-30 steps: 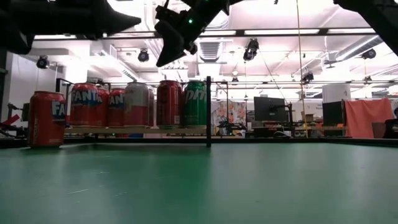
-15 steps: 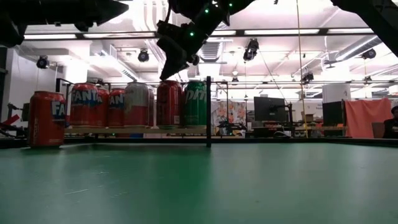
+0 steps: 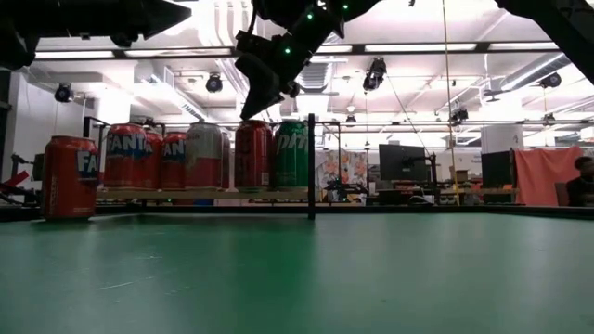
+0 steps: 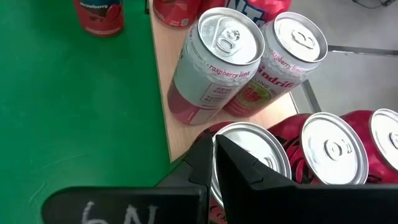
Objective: Place canned beverage on shelf
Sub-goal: Put the red soda can on the shelf aligned with the other red soda can
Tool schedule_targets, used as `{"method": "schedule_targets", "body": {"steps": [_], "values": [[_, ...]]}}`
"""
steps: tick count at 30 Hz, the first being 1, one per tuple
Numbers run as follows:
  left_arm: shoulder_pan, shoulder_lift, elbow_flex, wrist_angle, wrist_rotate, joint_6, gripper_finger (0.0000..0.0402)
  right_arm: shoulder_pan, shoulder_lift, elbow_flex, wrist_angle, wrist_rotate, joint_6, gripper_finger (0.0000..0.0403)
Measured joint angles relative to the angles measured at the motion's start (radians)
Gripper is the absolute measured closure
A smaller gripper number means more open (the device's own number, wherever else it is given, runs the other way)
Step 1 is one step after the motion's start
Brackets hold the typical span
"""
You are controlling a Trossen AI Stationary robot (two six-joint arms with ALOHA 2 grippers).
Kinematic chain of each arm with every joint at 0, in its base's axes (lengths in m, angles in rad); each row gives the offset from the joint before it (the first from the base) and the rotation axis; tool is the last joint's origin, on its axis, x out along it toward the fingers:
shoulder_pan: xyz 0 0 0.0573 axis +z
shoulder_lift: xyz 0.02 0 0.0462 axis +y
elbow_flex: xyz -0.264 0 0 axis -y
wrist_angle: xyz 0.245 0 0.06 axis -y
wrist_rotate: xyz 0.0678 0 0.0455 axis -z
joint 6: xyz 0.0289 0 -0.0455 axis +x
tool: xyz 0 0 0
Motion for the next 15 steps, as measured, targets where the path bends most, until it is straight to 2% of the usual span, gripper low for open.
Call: {"method": "schedule_targets", "body": {"steps": [15], "values": [[0.0, 0.001, 0.0, -0.018, -0.005, -0.027, 0.0402, 0.002, -0.005, 0.0, -0.002, 0.002, 0.006, 0.039]]}}
